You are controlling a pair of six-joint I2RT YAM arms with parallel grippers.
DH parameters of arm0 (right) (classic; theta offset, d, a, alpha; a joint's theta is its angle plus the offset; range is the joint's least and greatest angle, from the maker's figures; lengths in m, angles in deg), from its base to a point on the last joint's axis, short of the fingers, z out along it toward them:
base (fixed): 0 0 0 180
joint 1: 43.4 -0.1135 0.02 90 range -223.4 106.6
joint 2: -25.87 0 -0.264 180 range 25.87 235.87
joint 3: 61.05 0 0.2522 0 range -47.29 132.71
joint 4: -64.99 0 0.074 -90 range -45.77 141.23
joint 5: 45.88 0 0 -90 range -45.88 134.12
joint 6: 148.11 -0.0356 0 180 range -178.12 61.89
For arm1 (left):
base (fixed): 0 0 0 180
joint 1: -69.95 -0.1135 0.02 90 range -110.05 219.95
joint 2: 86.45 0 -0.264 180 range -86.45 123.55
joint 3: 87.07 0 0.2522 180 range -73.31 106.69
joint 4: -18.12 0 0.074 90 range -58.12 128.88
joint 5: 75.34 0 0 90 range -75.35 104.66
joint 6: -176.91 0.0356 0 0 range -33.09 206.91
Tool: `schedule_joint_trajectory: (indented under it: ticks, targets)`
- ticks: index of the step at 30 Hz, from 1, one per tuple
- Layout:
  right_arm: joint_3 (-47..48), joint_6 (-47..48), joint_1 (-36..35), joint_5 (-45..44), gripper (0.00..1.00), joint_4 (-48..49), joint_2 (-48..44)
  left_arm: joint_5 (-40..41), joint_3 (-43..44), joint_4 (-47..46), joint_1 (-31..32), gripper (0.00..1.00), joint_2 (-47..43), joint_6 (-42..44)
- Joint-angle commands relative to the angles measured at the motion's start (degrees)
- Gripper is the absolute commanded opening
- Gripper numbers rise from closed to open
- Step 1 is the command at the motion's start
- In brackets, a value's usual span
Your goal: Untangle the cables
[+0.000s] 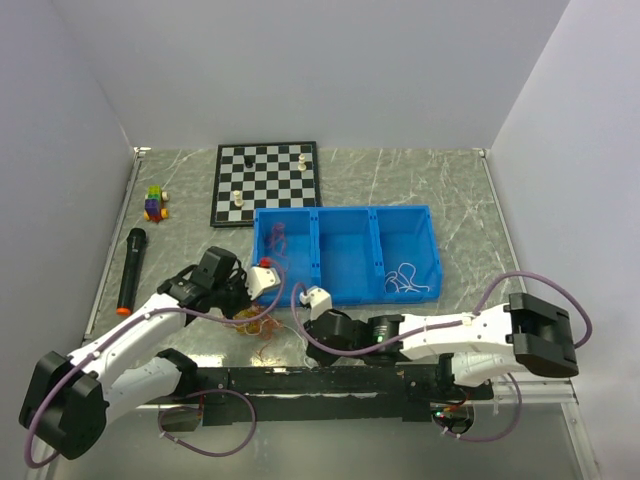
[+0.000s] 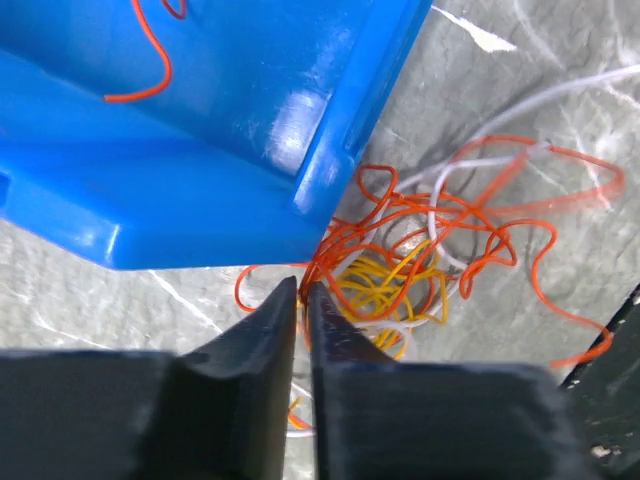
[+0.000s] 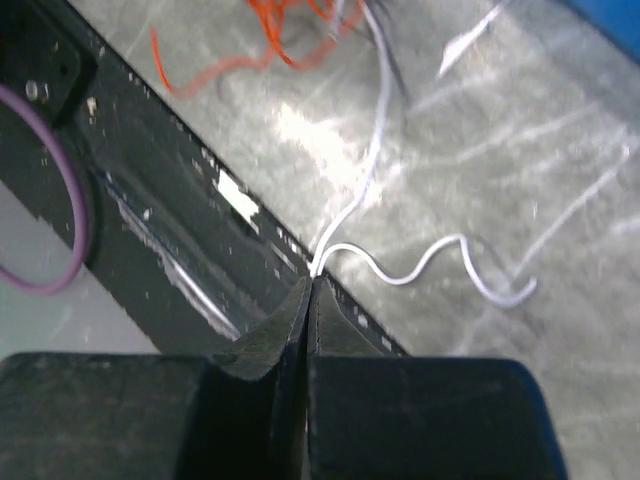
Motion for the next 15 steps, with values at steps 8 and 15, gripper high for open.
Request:
schedule_joint_trajectory:
  ticks: [8,15]
  targets:
    - [-1.21,-5.72,-4.39,-11.74,0.00,-13.69,-14.12,1.75,-1.58,-0.34,-1.26,0.01,-5.59,1.01]
    - [-2.97,-6.69,-4.47,-12.98,0.00,-15.10,-20.56,-1.67,2.10,3.87,-1.61,0.55,-5.86,-0.92]
